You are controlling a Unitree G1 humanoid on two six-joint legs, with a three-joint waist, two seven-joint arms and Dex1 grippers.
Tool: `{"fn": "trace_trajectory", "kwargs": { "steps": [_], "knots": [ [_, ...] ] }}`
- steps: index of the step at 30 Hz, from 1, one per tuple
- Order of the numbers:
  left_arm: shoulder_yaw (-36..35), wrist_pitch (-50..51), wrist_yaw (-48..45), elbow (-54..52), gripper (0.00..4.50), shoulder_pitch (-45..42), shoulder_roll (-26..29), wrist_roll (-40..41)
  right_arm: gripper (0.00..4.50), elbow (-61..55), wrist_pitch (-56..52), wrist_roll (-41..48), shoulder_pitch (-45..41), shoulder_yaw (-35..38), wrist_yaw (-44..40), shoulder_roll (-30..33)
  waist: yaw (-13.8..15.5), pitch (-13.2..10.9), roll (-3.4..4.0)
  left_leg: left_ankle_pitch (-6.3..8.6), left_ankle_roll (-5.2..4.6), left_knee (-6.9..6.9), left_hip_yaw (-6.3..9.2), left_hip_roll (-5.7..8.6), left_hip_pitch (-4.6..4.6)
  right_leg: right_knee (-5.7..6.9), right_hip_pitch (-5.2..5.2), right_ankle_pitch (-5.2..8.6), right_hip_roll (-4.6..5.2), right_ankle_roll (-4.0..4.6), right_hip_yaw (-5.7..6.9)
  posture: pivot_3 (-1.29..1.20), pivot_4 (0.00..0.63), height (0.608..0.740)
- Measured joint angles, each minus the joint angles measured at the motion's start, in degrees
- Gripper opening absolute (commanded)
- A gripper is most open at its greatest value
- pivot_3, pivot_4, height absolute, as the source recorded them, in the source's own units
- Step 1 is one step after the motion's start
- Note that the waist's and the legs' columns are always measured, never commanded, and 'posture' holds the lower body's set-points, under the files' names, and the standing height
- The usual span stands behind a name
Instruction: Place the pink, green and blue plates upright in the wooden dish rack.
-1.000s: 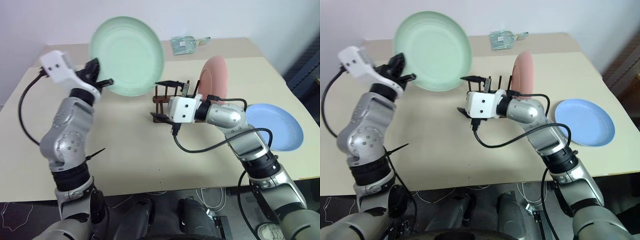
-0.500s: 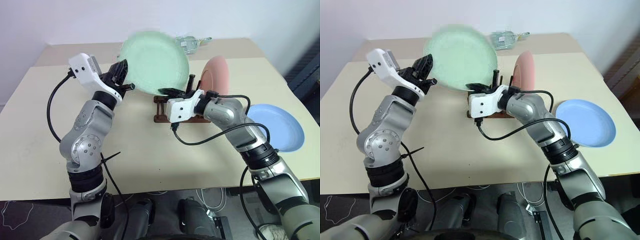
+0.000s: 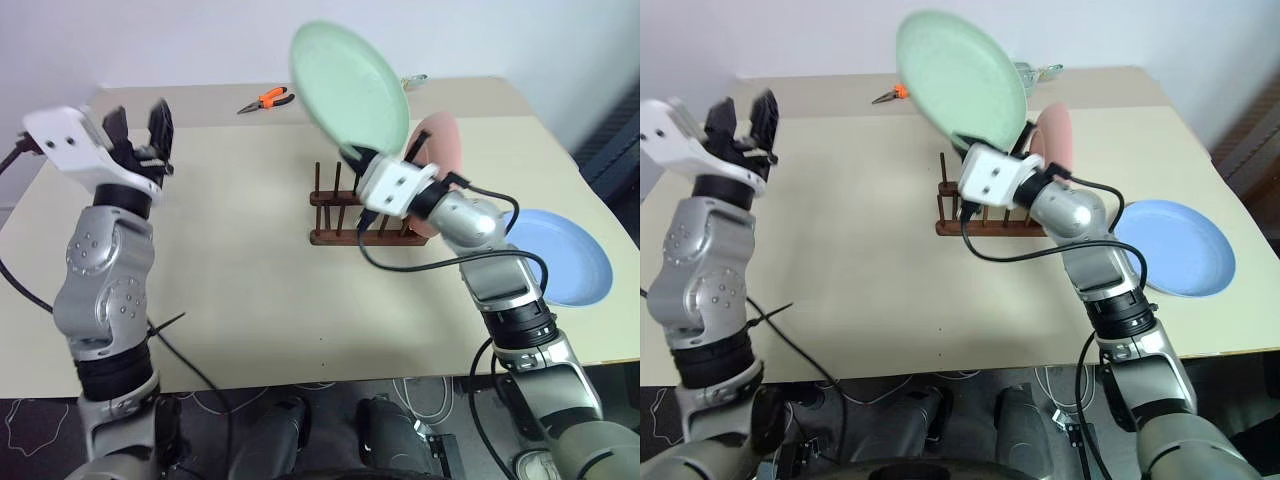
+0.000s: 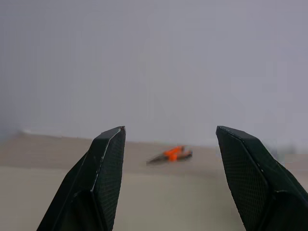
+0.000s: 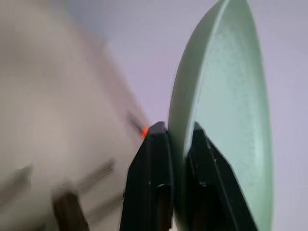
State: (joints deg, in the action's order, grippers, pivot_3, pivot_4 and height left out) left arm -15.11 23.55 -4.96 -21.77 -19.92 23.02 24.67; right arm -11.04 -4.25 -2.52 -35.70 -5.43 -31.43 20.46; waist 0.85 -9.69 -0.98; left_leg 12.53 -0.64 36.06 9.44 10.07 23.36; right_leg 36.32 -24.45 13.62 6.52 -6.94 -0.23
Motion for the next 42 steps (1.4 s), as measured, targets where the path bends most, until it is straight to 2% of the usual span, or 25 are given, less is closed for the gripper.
{"fn": "trace_trajectory", "kwargs": {
  "steps": [3,7,12,24,27,31,39,42],
  "knots": [
    [8.46,-4.80,-6.46,1.61,3.06,8.73,-0.02,-4.77,0.00,-10.29,-13.26,14.99,6.51,4.42,0.97,-5.64,0.00,0.01,0.04,0.05,-0.07,-0.01,0.03,0.00,0.00,-0.09,0.05,0.00,-0.03,0.01,-0.10,0.00,0.150,0.740],
    [16.08,-9.76,-11.52,4.03,3.06,14.88,-1.53,-9.06,0.00,-16.64,-26.44,26.38,12.32,7.58,6.66,-10.06,-0.14,-0.10,0.23,0.25,-0.38,-0.04,0.00,-0.01,0.00,-0.05,-0.13,-0.07,-0.07,0.13,-0.32,0.00,0.150,0.740],
    [17.89,-13.16,-15.17,4.13,3.06,15.69,-2.53,-10.35,0.00,-20.88,-31.86,30.43,13.41,8.95,11.92,-10.67,-0.23,-0.09,0.40,0.24,-0.37,-0.09,-0.01,-0.03,-0.04,0.00,-0.21,-0.09,-0.10,0.15,-0.41,0.00,0.150,0.740],
    [19.07,-13.20,-21.04,2.85,3.06,17.08,-2.98,-10.41,0.00,-17.96,-37.39,35.60,12.63,11.77,19.69,-12.61,-0.17,-0.09,0.42,0.24,-0.39,-0.09,-0.02,-0.02,-0.04,-0.01,-0.21,-0.10,-0.11,0.15,-0.42,0.00,0.150,0.740],
    [20.10,-13.20,-21.37,2.36,3.12,17.31,-3.12,-10.59,1.21,-15.99,-38.14,36.00,11.36,12.11,19.84,-11.73,-0.16,-0.10,0.43,0.24,-0.40,-0.10,-0.03,-0.02,-0.04,-0.01,-0.21,-0.10,-0.10,0.15,-0.42,0.00,0.150,0.740],
    [21.06,-13.19,-21.47,2.35,3.12,17.54,-3.42,-11.35,3.18,-14.37,-37.34,33.90,10.08,10.53,18.26,-7.85,-0.15,-0.11,0.45,0.24,-0.41,-0.10,-0.03,-0.02,-0.04,-0.02,-0.21,-0.10,-0.09,0.14,-0.41,0.00,0.150,0.740],
    [21.14,-13.20,-21.63,2.25,3.12,18.10,-3.56,-11.72,3.18,-12.25,-27.59,23.81,5.77,6.09,12.64,0.90,-0.17,-0.12,0.46,0.24,-0.41,-0.08,-0.06,-0.02,-0.03,-0.04,-0.21,-0.09,-0.08,0.13,-0.41,0.00,0.150,0.740],
    [21.15,-13.20,-22.05,2.25,3.12,18.10,-3.58,-11.74,3.18,-11.68,-22.87,21.25,2.66,6.64,10.63,3.80,-0.14,-0.12,0.46,0.24,-0.41,-0.09,-0.05,-0.02,-0.03,-0.06,-0.20,-0.09,-0.08,0.13,-0.41,0.00,0.150,0.740]
  ]
}}
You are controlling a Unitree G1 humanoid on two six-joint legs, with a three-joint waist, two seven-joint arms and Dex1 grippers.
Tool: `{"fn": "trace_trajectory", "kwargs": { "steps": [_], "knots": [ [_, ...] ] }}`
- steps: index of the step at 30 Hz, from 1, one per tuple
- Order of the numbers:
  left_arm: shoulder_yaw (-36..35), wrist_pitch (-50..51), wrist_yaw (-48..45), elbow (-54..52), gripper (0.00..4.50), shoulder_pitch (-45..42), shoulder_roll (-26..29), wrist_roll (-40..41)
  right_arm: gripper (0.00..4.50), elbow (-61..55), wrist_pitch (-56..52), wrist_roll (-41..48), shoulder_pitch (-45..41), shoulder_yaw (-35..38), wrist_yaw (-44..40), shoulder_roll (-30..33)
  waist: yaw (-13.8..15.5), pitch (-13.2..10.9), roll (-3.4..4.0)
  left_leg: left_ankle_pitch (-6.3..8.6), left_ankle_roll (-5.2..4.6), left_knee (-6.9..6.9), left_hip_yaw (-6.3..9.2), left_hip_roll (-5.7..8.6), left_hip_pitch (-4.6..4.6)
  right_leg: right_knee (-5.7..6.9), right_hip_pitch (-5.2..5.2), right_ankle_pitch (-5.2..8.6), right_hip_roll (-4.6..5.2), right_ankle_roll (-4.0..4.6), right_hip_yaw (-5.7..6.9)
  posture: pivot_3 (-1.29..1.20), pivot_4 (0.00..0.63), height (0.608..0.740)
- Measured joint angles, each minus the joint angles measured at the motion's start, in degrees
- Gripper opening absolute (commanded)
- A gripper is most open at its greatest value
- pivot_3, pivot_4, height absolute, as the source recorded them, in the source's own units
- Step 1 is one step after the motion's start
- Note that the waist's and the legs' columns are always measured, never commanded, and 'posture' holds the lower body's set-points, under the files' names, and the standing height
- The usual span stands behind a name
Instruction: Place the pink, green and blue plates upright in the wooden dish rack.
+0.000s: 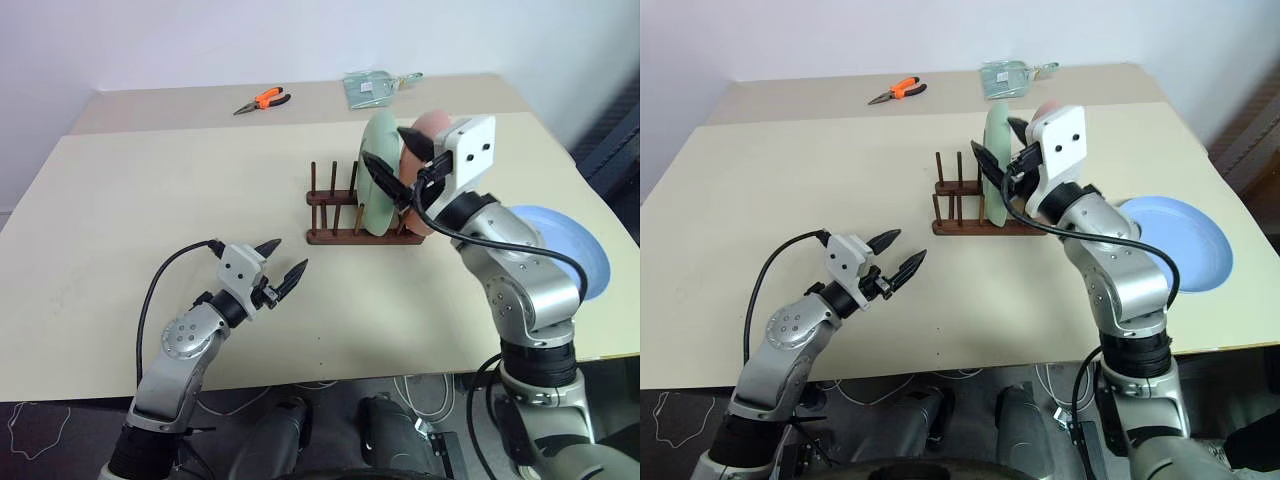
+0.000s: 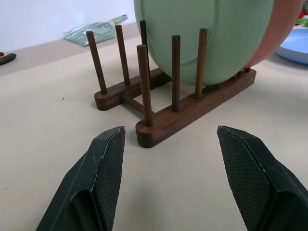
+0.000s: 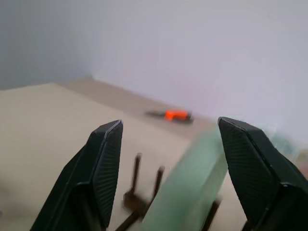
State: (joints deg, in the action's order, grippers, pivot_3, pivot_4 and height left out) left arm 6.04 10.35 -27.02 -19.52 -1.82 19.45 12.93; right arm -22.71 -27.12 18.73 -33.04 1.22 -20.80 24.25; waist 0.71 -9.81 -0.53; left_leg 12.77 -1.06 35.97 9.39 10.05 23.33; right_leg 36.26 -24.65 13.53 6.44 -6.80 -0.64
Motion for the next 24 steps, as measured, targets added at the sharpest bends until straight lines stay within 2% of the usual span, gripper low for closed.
{"fn": "trace_trajectory", "kwargs": {
  "steps": [2,5,7,9,13,16,22,24],
  "knots": [
    [0.03,0.00,-0.08,0.00,3.12,-0.12,-0.15,-0.05,3.18,0.75,2.14,-0.51,-1.68,1.40,-0.48,1.23,0.02,0.00,0.00,0.00,0.00,0.00,0.00,0.00,0.00,0.00,0.01,0.00,0.00,0.00,0.00,0.00,0.150,0.740],
    [0.02,-0.18,-0.23,0.06,3.12,-0.39,-0.30,-0.48,3.18,6.93,4.37,-2.35,-4.73,8.11,0.90,7.06,0.54,-0.01,-0.01,0.02,-0.04,0.06,0.01,0.03,0.01,-0.11,0.11,0.00,0.00,0.00,0.03,0.00,0.150,0.740],
    [0.03,-0.68,-0.50,0.44,3.12,-0.49,-0.24,-1.02,3.18,11.87,5.29,-3.42,-4.04,15.15,2.57,10.93,1.52,0.00,-0.03,0.07,-0.13,0.06,-0.02,0.03,0.01,-0.16,0.12,0.00,0.01,0.00,0.02,0.00,0.150,0.740],
    [0.20,-0.99,-0.85,1.08,3.12,-0.71,-0.18,-1.34,3.18,14.56,4.76,-4.01,-0.19,18.97,2.47,13.46,1.69,0.01,-0.03,0.09,-0.14,0.01,-0.03,0.03,0.01,-0.17,0.11,0.00,0.04,-0.01,0.01,0.00,0.150,0.740],
    [1.28,-1.76,-1.69,2.49,3.12,-1.31,-0.30,-2.08,3.18,15.97,1.77,-5.83,16.28,17.42,-2.39,16.51,1.62,0.03,0.07,0.09,-0.15,-0.02,-0.06,0.02,0.02,-0.14,0.07,0.02,0.08,-0.03,-0.02,0.00,0.150,0.740],
    [1.43,-2.27,-2.36,3.45,3.12,-1.71,-0.29,-2.29,3.18,15.63,-1.08,-6.40,25.56,14.39,-4.34,15.98,1.20,-0.07,0.61,0.10,-0.18,0.06,-0.32,0.01,0.00,-0.10,0.02,0.02,0.07,-0.02,-0.25,0.00,0.150,0.740],
    [1.62,-2.56,-2.94,3.85,3.12,-2.43,-0.30,-2.30,3.18,14.03,-3.82,-9.22,29.01,11.78,-2.75,15.76,1.10,-0.01,0.78,0.09,-0.19,0.13,-0.41,-0.02,-0.05,-0.10,0.09,0.04,0.03,-0.04,-0.33,0.00,0.150,0.740],
    [1.63,-2.58,-3.02,4.10,3.12,-2.48,-0.30,-2.32,2.62,14.52,-4.44,-10.80,29.04,10.94,-1.16,15.17,1.39,-0.01,0.77,0.10,-0.21,0.11,-0.42,-0.02,-0.05,-0.10,0.08,0.05,0.04,-0.07,-0.33,0.00,0.150,0.740]
  ]
}}
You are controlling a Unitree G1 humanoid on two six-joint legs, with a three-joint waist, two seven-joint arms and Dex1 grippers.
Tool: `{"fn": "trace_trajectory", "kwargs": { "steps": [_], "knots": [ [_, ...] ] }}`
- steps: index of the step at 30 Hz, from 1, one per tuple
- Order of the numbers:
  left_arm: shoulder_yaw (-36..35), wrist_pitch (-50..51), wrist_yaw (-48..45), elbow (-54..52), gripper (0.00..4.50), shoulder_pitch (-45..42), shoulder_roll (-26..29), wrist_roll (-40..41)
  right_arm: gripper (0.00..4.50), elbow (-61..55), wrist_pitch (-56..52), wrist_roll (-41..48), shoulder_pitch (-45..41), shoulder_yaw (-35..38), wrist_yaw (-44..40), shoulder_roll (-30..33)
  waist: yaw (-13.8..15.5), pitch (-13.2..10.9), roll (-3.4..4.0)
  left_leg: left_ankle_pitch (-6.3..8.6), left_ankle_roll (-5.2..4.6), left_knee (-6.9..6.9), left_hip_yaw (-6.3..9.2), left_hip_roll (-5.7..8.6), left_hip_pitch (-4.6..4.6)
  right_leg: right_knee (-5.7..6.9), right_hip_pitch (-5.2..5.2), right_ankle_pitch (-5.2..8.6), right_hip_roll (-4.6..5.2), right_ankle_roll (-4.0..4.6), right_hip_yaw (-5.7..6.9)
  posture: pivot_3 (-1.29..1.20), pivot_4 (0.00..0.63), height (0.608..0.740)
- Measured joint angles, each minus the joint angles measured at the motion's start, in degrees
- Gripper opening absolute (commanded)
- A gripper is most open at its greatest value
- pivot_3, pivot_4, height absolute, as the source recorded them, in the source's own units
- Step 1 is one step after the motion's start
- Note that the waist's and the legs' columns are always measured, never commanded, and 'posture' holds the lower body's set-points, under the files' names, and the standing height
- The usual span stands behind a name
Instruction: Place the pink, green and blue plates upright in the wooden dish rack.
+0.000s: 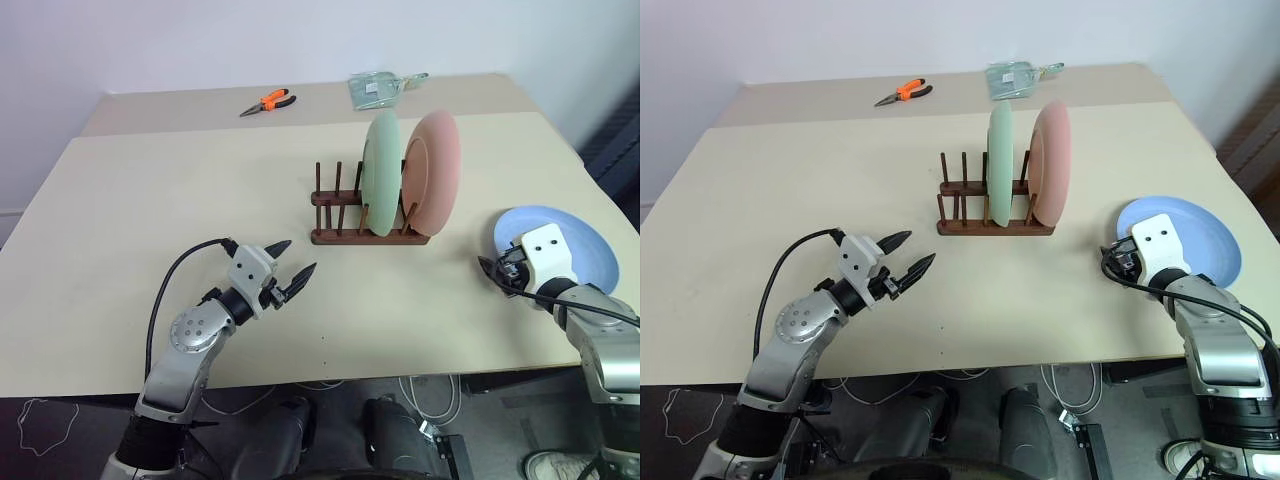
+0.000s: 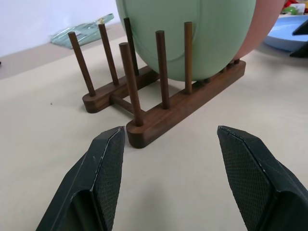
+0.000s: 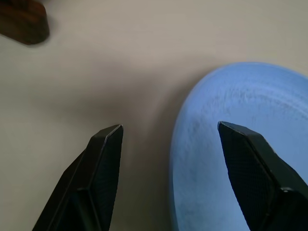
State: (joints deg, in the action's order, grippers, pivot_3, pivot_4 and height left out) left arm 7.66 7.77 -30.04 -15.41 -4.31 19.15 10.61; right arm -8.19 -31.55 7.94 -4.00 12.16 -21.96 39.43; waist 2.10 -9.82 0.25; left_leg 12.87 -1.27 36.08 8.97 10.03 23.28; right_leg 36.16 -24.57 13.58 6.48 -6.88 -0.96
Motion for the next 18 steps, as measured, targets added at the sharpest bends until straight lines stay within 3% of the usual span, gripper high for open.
{"fn": "trace_trajectory", "kwargs": {
  "steps": [1,5,6,12,18],
  "knots": [
    [-0.01,-0.01,-0.04,0.14,3.12,-0.02,0.03,-0.05,2.30,0.26,-0.11,-0.31,-0.12,-0.10,0.48,-0.40,0.12,0.00,0.00,0.00,0.00,0.00,0.00,0.00,0.00,0.00,0.00,0.00,0.00,-0.01,0.00,0.00,0.150,0.740],
    [0.00,-0.46,-0.15,0.21,3.12,-0.01,0.15,-0.17,0.27,1.20,-0.39,-0.99,-1.92,-0.30,1.42,-0.55,0.18,0.00,-0.01,0.01,0.00,0.02,0.00,0.01,0.01,-0.02,0.01,0.00,0.01,-0.01,0.00,0.00,0.150,0.740],
    [0.00,-0.52,-0.14,0.21,3.12,0.00,0.15,-0.19,0.08,1.20,-0.37,-1.11,-2.18,-0.32,1.75,-0.64,0.16,0.00,-0.01,0.01,0.00,0.01,0.00,0.01,0.01,-0.02,0.01,0.00,0.00,-0.01,0.00,0.00,0.150,0.740],
    [-0.35,-1.03,0.70,0.89,3.12,0.23,0.22,-1.24,0.08,0.94,1.88,-1.01,-9.45,0.18,4.13,-2.89,-0.16,-0.04,0.05,0.00,0.00,0.00,-0.06,0.00,0.01,0.01,-0.04,-0.01,-0.01,-0.01,-0.02,0.00,0.150,0.740],
    [-2.86,-3.75,2.72,4.90,3.12,-0.35,0.67,-2.77,0.08,-7.49,5.92,7.84,-31.39,6.25,5.48,-5.50,0.09,-0.07,0.09,0.01,0.01,-0.11,0.00,-0.03,0.04,0.01,-0.11,-0.01,-0.02,-0.02,0.00,0.00,0.150,0.740]
  ]
}}
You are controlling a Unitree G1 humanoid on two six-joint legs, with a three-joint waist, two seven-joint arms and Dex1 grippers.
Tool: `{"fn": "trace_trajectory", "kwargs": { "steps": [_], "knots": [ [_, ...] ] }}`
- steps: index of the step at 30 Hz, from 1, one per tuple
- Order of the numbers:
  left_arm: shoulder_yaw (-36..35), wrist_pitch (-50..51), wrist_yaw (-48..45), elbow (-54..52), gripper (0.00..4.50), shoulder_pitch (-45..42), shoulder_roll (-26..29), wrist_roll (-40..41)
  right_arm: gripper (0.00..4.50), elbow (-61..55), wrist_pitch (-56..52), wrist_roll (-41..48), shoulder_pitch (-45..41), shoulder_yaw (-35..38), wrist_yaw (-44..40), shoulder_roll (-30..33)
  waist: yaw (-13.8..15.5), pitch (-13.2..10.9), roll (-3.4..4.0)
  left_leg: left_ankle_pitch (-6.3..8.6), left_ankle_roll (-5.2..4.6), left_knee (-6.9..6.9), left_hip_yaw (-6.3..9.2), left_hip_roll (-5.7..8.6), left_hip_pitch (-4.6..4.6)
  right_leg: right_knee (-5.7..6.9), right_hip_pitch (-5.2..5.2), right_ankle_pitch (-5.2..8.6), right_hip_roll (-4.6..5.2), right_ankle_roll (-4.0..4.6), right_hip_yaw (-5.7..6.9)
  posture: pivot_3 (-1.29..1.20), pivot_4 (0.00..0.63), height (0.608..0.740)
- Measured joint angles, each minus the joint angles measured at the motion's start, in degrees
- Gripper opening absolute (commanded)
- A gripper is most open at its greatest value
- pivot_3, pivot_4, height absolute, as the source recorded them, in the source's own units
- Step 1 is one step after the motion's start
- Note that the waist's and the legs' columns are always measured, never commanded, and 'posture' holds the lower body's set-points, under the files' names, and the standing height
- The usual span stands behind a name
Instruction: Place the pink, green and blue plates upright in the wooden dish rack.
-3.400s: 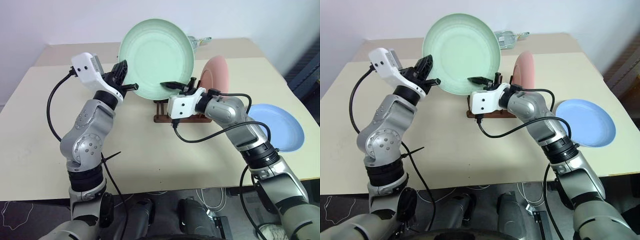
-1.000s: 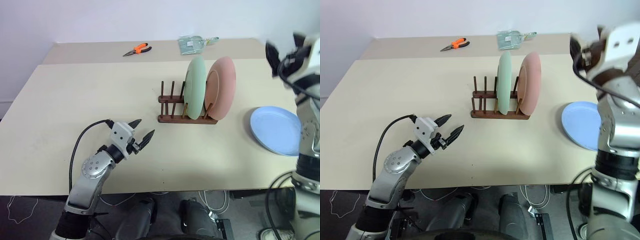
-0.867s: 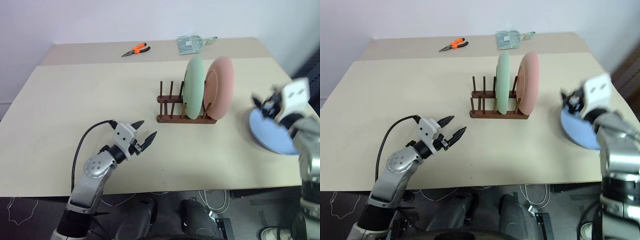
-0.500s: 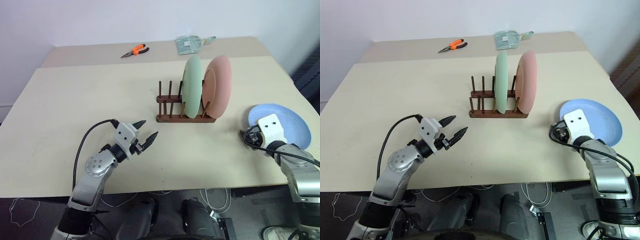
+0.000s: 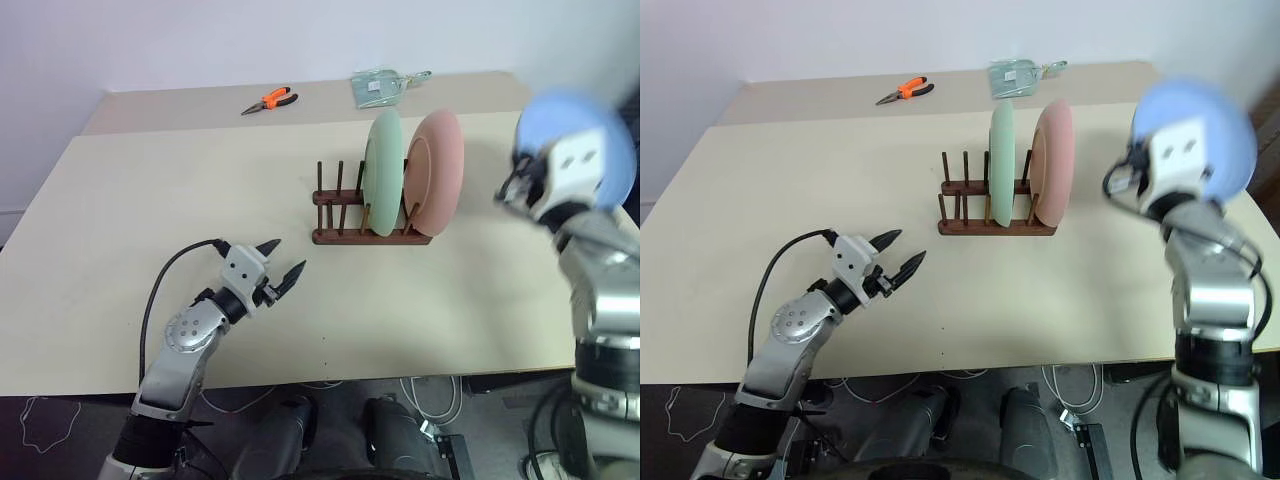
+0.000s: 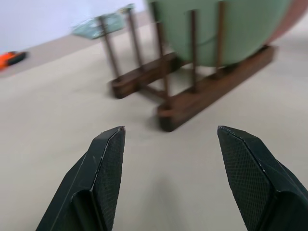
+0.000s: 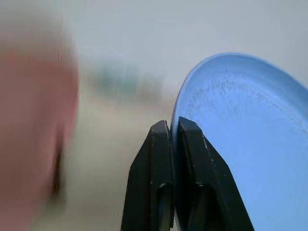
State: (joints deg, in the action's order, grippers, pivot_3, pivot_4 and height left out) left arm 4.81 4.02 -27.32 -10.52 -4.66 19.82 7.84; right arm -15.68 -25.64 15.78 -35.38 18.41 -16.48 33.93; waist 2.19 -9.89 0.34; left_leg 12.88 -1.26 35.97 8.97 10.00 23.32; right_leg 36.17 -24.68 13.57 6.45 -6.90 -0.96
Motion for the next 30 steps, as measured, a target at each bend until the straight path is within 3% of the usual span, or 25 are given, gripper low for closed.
{"fn": "trace_trajectory", "kwargs": {
  "steps": [3,5,9,12,17,30],
  "knots": [
    [-0.48,-1.78,1.30,2.69,3.12,-0.64,-0.10,-1.25,0.08,-5.94,-2.64,10.17,-7.03,0.09,-1.40,-4.05,0.06,0.10,-0.22,0.02,0.00,0.01,0.10,-0.02,0.00,-0.03,0.05,0.00,-0.01,0.00,0.08,0.00,0.150,0.740],
    [-1.50,-3.16,2.57,4.46,3.12,-0.97,-0.16,-2.15,0.08,-8.28,-8.02,22.09,-10.52,0.13,0.09,-10.02,-0.09,0.09,-0.21,0.04,-0.03,0.03,0.07,0.00,0.01,-0.03,0.03,-0.02,0.00,0.04,0.01,0.00,0.150,0.740],
    [-3.31,-6.35,5.30,6.76,3.12,-1.17,-0.23,-3.75,0.08,-10.73,-14.23,43.39,-12.90,-2.86,8.00,-24.22,-0.39,0.11,-0.20,0.04,-0.04,-0.04,0.10,-0.02,-0.01,0.06,-0.05,-0.04,-0.03,0.06,0.00,0.00,0.150,0.740],
    [-4.54,-8.85,7.71,8.58,3.12,-0.41,-0.23,-5.17,0.08,-9.33,-15.07,50.03,-12.69,-6.59,14.57,-33.23,-0.87,0.10,-0.18,0.02,-0.01,-0.04,0.10,-0.01,0.00,0.11,-0.11,-0.04,-0.06,0.06,-0.01,0.00,0.150,0.740],
    [-6.07,-10.31,9.16,9.65,3.12,1.67,-0.04,-6.07,0.08,-4.66,-14.70,51.58,-9.95,-9.73,22.02,-39.95,-1.60,0.12,-0.17,0.02,-0.01,0.00,0.08,0.03,-0.02,0.10,-0.23,-0.10,-0.22,0.07,-0.03,0.00,0.150,0.740],
    [-6.01,-10.52,9.65,7.88,3.12,3.84,-0.14,-6.06,0.08,0.60,-14.30,50.23,-8.14,-10.60,30.46,-40.97,-2.99,0.12,-0.15,-0.04,0.09,-0.09,0.07,-0.11,-0.01,0.25,-0.29,-0.15,-0.37,0.12,-0.09,0.00,0.150,0.740]
  ]
}}
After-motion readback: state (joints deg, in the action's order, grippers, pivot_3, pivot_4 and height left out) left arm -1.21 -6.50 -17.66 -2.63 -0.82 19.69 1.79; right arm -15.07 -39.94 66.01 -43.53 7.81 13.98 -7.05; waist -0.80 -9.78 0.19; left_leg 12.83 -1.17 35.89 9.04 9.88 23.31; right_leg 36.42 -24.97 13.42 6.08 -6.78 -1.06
